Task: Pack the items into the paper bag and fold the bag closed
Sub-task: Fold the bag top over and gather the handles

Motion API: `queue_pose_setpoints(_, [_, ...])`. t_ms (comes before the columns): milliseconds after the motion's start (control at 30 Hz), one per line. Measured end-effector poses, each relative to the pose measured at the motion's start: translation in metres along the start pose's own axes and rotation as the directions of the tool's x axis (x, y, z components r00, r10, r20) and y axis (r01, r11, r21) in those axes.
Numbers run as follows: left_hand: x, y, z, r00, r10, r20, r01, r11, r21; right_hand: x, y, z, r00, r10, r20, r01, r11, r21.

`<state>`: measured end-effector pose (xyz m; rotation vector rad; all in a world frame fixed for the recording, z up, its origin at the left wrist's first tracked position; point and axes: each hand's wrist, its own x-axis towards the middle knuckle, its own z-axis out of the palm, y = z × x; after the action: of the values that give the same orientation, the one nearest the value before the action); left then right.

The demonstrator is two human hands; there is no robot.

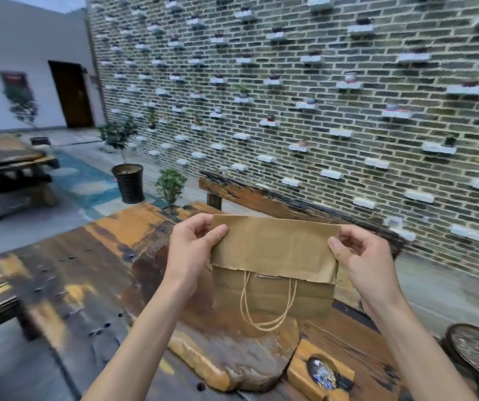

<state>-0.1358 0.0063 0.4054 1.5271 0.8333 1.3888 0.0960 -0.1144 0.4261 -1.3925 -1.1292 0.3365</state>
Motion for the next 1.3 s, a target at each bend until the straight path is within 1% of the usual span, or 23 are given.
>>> queue_pose_setpoints(167, [-0.018,0.0,-0.053,0.989,0.005,-0.147,0.005,0.997,0.071,0.0,-0.009,0.049,0.986,0.003,0.167,-0.021,0.994,0.111])
queue_pose_setpoints(300, [-0.022,-0.004,-0.102,0.971,0.009,-0.239,0.018,0.994,0.11,0.0,-0.016,0.097,0.971,-0.002,0.239,-0.034,0.989,0.147])
queue_pose_setpoints(467, [-0.016,-0.003,-0.16,0.94,0.052,-0.336,-0.003,0.99,0.144,0.004,-0.027,0.163,0.955,-0.037,0.294,0.001,0.993,0.121])
queue_pose_setpoints(667, [0.012,-0.017,-0.244,0.916,0.067,-0.395,0.008,0.983,0.185,0.016,-0.044,0.256,0.938,-0.057,0.342,0.004,0.988,0.154])
queue_pose_setpoints(833, [0.036,-0.021,-0.309,0.899,0.061,-0.433,0.006,0.988,0.151,0.026,-0.059,0.331,0.927,-0.096,0.361,0.029,0.982,0.187])
queue_pose_setpoints(967, [0.046,-0.023,-0.347,0.891,0.052,-0.45,0.005,0.992,0.124,0.027,-0.065,0.378,0.919,-0.095,0.383,0.012,0.977,0.214])
queue_pose_setpoints(1100, [0.056,-0.032,-0.384,0.881,0.062,-0.468,0.005,0.99,0.14,0.028,-0.069,0.421,0.908,-0.069,0.413,-0.048,0.963,0.266])
queue_pose_setpoints(1300, [0.079,-0.052,-0.429,0.86,0.039,-0.508,0.032,0.991,0.13,0.04,-0.067,0.487,0.897,-0.064,0.437,-0.067,0.959,0.277])
